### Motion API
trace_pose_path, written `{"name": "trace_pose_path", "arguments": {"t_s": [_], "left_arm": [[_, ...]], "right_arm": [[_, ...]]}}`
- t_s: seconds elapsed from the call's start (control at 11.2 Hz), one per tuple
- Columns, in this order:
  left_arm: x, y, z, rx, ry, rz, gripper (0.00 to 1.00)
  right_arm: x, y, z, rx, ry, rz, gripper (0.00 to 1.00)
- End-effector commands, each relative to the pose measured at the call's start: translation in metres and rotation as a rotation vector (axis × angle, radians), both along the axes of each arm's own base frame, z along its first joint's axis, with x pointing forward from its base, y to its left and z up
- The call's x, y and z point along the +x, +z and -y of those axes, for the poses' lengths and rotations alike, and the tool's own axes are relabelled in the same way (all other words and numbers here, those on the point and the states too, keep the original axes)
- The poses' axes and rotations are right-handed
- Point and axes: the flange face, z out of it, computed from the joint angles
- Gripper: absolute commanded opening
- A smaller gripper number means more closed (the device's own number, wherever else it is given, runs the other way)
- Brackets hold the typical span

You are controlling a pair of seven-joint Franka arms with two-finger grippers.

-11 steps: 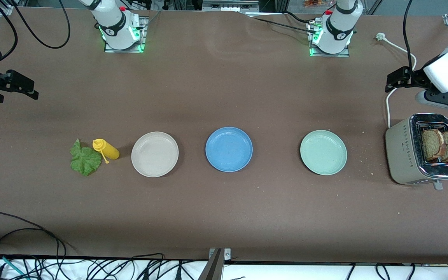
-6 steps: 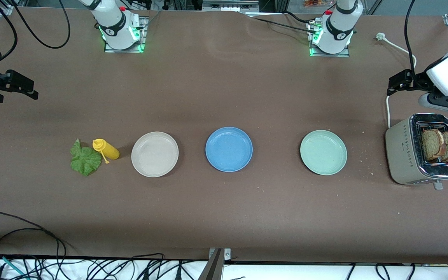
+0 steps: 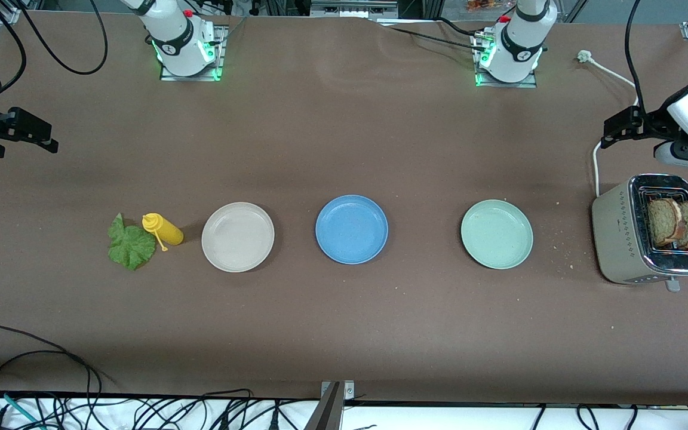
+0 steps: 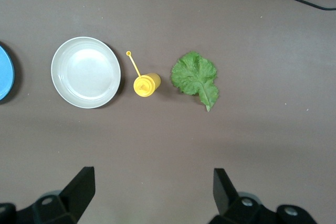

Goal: Make sandwich in blue plate with both arms
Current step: 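Move the left gripper toward the silver toaster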

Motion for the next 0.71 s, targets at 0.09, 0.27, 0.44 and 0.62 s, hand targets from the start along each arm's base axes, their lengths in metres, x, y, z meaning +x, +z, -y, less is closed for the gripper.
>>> {"name": "trace_pose_path", "arguments": {"t_s": [0.09, 0.27, 0.44, 0.62], "left_arm": [[-0.004, 0.01, 0.001, -0.009, 0.061, -0.015, 1.0], [-0.005, 0.012, 0.004, -0.007, 0.066, -0.018, 1.0], [-0.005, 0.012, 0.005, -0.008, 0.051, -0.02, 1.0], [-0.005, 0.019, 0.013, -0.009, 0.044, -0.003, 1.0]], "right_arm": [[-0.001, 0.004, 0.001, 0.0, 0.014, -0.006, 1.0], [0.0, 0.004, 0.002, 0.0, 0.013, -0.003, 1.0], [0.0, 0.004, 0.002, -0.001, 0.013, -0.002, 1.0], [0.0, 0.004, 0.001, 0.001, 0.014, -0.002, 1.0]]}}
